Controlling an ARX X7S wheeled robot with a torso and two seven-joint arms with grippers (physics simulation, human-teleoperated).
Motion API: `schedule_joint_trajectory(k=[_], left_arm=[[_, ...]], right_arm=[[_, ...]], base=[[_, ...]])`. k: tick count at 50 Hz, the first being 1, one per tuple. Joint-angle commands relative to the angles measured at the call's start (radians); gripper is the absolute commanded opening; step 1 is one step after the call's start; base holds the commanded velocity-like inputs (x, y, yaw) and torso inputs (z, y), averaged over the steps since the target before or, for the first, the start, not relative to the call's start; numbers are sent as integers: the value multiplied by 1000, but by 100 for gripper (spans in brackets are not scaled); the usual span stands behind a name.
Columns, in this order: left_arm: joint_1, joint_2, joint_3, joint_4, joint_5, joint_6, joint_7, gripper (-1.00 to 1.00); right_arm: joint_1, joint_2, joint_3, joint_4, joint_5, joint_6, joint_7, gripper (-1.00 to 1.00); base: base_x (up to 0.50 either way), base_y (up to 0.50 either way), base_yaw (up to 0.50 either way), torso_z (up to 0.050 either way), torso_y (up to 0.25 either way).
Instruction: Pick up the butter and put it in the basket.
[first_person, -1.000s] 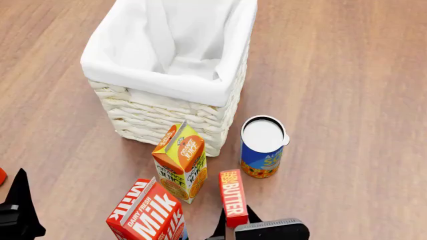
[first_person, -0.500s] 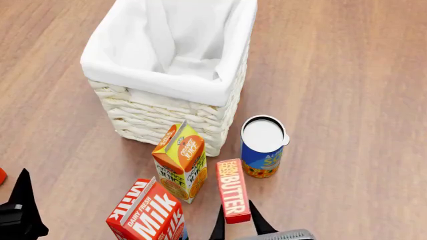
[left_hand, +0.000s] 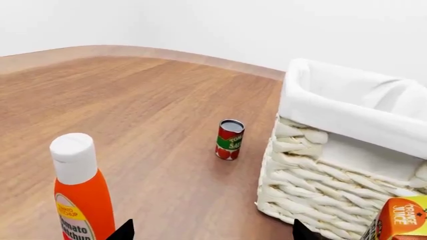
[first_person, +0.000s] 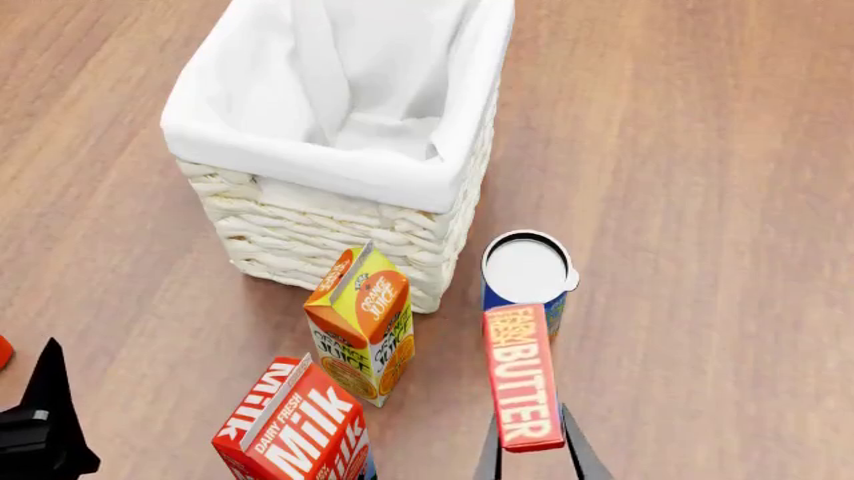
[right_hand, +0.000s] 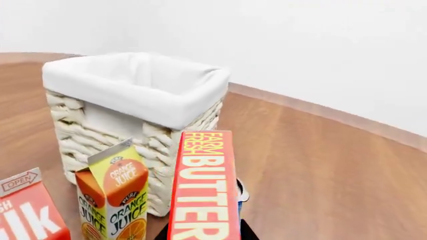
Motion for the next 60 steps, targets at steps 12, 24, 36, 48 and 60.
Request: schedule_joint_trajectory(k=[12,24,36,48,60], left_arm=[[-13,4,14,-13,5,3,-7,100],[-22,7,19,-29,6,4,-12,100],[-22,8,24,-35,8,9,-14,100],[-25,8,29,-43,10,14,-15,100],[-23,5,27,-37,4,13,-21,100]], right_arm=[[-22,121,165,-350,23,265,94,-100],[475,525,-144,-350,586,224,570,-100],[518,608,-79,-268,710,155,504,-100],[652,657,7,-162,891,153,408,-100],[758,627,20,-47,973,194,327,-100]], base=[[0,0,0,1,1],[0,0,0,0,1],[0,0,0,0,1],[0,0,0,1,2],[0,0,0,1,1]])
